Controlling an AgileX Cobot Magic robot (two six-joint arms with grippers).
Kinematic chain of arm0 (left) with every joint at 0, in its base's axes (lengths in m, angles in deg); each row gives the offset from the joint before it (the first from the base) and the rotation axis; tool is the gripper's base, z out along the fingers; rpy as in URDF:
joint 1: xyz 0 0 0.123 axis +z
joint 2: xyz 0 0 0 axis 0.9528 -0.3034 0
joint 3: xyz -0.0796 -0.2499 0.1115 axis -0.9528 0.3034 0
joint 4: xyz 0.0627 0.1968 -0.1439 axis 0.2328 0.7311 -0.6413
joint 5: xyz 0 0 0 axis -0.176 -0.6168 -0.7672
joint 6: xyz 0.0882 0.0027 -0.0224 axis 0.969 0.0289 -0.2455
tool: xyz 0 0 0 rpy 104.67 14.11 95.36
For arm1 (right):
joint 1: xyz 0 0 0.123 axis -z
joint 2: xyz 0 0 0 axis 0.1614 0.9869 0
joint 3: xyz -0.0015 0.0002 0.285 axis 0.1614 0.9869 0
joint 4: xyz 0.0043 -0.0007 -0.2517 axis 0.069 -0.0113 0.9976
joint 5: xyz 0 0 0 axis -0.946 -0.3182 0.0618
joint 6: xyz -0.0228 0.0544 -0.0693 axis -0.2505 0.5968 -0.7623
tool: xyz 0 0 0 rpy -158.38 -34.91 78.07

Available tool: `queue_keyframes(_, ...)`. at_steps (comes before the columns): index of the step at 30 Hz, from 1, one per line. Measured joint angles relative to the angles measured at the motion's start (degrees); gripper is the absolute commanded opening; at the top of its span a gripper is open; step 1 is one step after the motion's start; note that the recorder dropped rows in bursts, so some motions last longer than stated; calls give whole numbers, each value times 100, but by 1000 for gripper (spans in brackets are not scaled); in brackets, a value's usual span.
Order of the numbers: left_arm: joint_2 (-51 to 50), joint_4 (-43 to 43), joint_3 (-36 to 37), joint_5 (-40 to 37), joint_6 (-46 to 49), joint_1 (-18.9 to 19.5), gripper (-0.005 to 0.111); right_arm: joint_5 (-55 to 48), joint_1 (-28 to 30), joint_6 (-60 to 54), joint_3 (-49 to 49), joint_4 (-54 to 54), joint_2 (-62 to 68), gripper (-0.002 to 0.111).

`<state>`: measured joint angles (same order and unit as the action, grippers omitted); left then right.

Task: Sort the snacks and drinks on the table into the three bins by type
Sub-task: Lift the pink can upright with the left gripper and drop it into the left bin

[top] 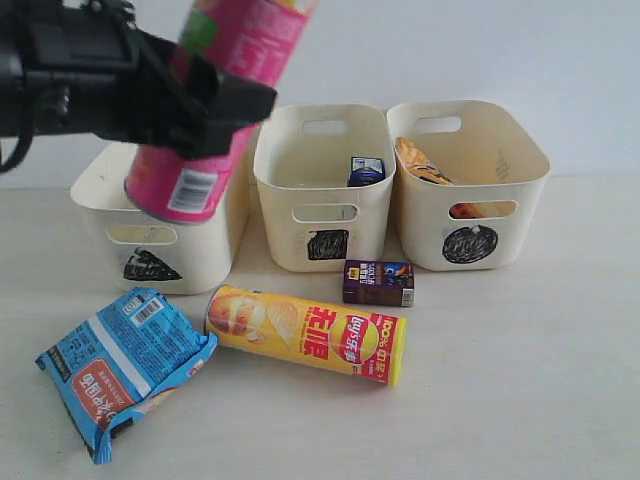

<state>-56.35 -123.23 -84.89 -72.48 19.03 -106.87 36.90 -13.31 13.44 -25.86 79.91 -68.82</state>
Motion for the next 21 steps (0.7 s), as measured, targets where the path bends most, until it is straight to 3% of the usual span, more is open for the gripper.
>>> queue_keyframes(6,-102,-14,0,798,-811,688,5,0,0,-86,37,0,0,1)
queue_keyframes(10,-509,-14,-86,989,-1164,1136,5,39,0,-997,515,0,424,1)
queue_keyframes(16,-1288,-36,-538,1115,-1339,1328,5,1042,0,-1273,784,0,1386,1)
queue_keyframes(21,-1719,-36,-883,1115,-1362,1348,5,1469,0,-1408,784,12,1466,1)
